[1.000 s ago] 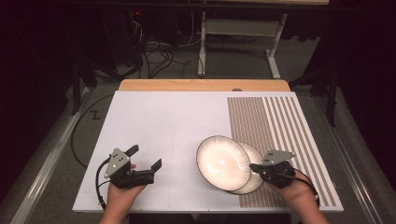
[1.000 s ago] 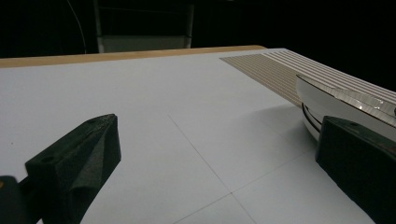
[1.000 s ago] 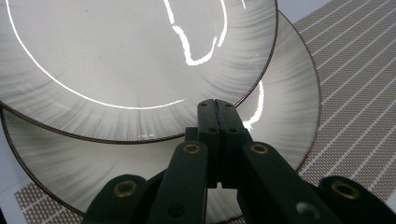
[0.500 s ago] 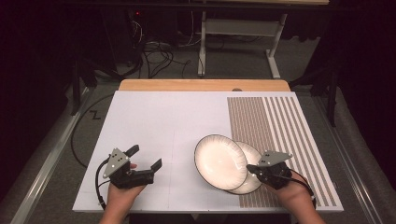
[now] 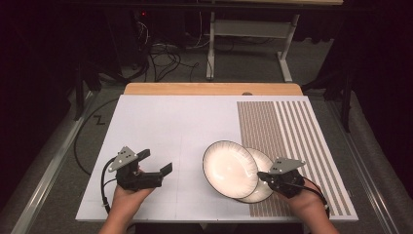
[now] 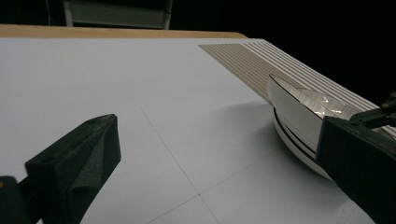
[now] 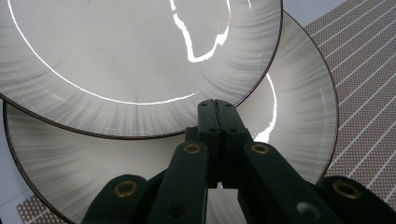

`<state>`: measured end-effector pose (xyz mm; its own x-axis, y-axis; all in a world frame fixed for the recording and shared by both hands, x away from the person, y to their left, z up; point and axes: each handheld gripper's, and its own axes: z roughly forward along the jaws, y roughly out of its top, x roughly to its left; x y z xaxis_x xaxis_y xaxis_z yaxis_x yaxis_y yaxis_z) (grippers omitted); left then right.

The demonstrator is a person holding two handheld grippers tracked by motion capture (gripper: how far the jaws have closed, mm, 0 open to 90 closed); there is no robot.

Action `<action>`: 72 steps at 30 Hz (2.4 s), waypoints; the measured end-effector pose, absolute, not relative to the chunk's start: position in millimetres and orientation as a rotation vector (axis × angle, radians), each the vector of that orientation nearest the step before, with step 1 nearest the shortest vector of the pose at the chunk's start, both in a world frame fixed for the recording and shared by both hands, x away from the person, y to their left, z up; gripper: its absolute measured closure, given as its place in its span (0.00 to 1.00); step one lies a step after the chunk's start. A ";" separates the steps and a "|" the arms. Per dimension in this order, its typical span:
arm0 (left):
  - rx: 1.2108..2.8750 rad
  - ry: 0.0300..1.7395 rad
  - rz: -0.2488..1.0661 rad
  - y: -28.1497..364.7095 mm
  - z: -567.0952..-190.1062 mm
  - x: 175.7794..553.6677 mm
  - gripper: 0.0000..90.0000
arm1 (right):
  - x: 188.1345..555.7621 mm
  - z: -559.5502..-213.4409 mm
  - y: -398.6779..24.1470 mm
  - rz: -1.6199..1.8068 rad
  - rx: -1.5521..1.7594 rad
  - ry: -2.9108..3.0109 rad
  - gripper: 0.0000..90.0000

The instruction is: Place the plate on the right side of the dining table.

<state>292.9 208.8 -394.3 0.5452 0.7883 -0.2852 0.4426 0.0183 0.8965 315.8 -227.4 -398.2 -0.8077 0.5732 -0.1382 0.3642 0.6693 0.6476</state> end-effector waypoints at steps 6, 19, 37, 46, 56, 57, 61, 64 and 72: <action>1.607 1.106 0.236 210.9 -394.5 304.3 0.01 | 315.6 -397.9 -227.1 0.885 0.745 2.552 1.00; 1.606 1.174 -0.014 214.1 -394.0 320.2 0.01 | 316.3 -397.9 -227.3 0.889 0.752 2.550 1.00; 1.573 1.231 -0.202 213.5 -396.9 330.3 0.01 | 316.3 -397.9 -227.3 0.891 0.758 2.548 1.00; 1.568 1.252 -0.290 212.6 -398.6 334.0 0.01 | 316.4 -398.0 -227.2 0.891 0.760 2.547 1.00; 1.519 1.267 -0.394 210.9 -398.5 336.1 0.01 | 316.6 -398.0 -227.1 0.890 0.763 2.547 1.00; 1.515 1.271 -0.403 210.2 -398.2 336.1 0.01 | 316.7 -398.0 -227.1 0.890 0.761 2.546 1.00; 1.511 1.275 -0.419 208.4 -397.9 336.3 0.01 | 316.7 -398.0 -227.0 0.889 0.762 2.545 1.00; 1.505 1.276 -0.433 206.2 -397.3 336.6 0.01 | 316.7 -398.0 -226.9 0.888 0.761 2.545 1.00; 1.491 1.285 -0.475 198.7 -396.4 338.2 0.01 | 316.6 -397.9 -226.8 0.886 0.760 2.543 1.00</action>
